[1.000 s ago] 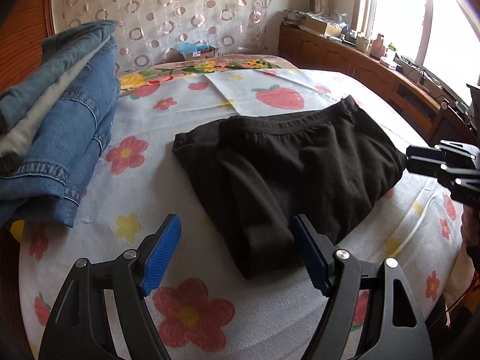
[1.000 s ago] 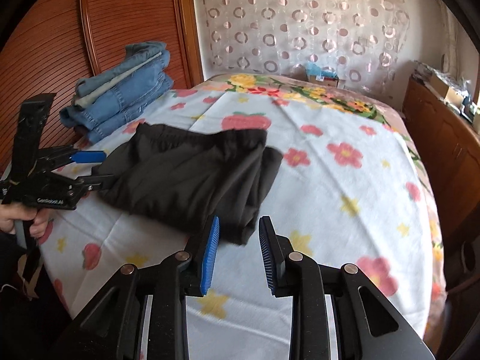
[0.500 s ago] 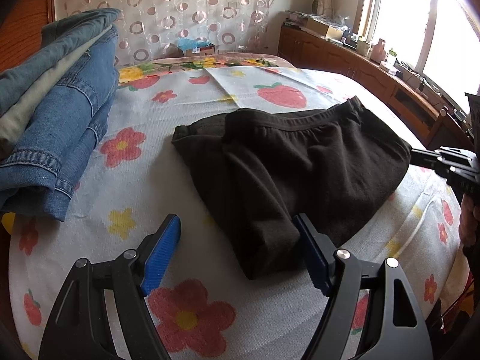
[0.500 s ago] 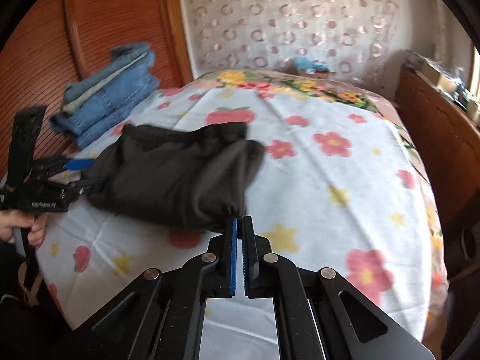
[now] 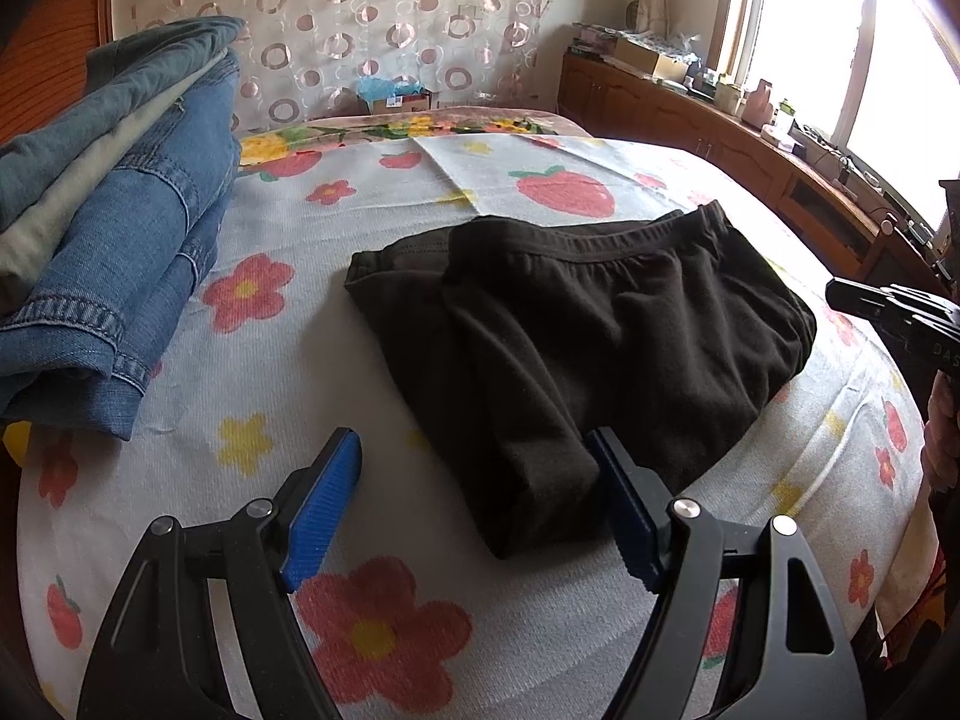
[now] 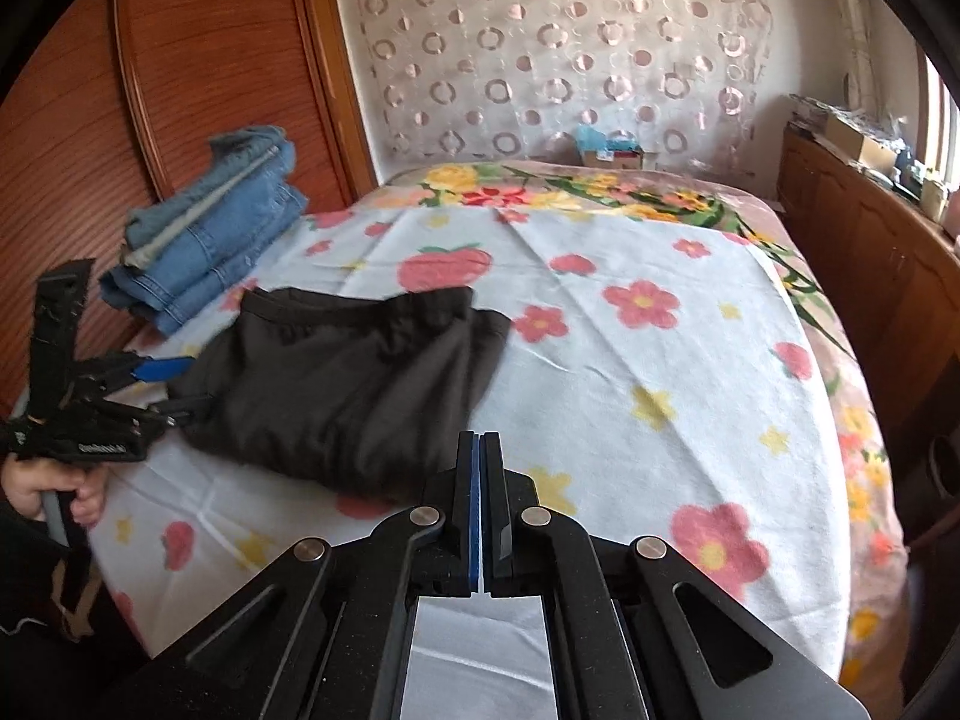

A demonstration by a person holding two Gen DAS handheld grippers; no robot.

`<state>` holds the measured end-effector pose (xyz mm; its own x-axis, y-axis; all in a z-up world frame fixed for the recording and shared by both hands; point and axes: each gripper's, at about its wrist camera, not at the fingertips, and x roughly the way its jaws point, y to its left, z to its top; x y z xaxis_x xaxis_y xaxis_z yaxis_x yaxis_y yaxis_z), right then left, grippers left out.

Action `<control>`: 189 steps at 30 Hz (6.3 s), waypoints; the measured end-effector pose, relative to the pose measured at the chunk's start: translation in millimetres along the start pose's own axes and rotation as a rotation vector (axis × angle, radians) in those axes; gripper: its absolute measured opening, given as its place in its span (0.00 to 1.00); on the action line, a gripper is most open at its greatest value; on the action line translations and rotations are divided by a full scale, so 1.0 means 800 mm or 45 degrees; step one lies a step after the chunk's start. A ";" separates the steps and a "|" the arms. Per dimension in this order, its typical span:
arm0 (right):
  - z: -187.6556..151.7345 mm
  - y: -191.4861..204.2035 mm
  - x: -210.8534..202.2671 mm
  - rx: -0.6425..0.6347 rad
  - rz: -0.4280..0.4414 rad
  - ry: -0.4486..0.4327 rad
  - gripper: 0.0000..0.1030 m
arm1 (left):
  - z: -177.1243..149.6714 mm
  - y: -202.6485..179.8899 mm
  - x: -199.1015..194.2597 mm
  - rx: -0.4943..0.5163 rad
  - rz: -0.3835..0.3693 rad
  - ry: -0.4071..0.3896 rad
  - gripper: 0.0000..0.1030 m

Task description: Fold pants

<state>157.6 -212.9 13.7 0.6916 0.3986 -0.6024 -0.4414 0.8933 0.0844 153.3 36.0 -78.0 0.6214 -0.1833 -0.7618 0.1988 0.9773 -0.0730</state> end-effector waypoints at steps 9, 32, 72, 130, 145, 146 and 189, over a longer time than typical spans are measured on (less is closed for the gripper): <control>-0.005 0.014 0.017 -0.013 0.008 0.023 0.18 | 0.000 -0.001 0.000 0.000 0.000 0.000 0.76; 0.047 0.019 0.093 -0.024 -0.036 0.093 0.52 | 0.000 0.000 0.000 -0.002 -0.002 0.000 0.76; 0.065 0.003 0.140 -0.003 0.034 0.149 0.44 | 0.065 0.026 0.039 -0.143 -0.133 0.037 0.40; 0.055 0.037 -0.011 -0.052 0.081 -0.297 0.08 | 0.098 -0.039 -0.155 0.108 -0.119 -0.410 0.15; 0.080 0.057 -0.010 -0.150 0.068 -0.365 0.08 | 0.122 -0.024 -0.183 0.113 -0.074 -0.486 0.15; 0.081 0.055 -0.008 -0.156 0.073 -0.368 0.08 | 0.123 -0.021 -0.184 0.111 -0.066 -0.491 0.15; 0.295 0.074 0.257 -0.512 0.440 -0.331 0.08 | 0.127 0.181 -0.159 -0.292 0.328 -0.487 0.15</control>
<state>409.0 -29.1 82.1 0.5643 0.7357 -0.3746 -0.8130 0.5741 -0.0974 180.5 190.4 73.8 0.8697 0.0827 -0.4865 -0.1419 0.9861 -0.0861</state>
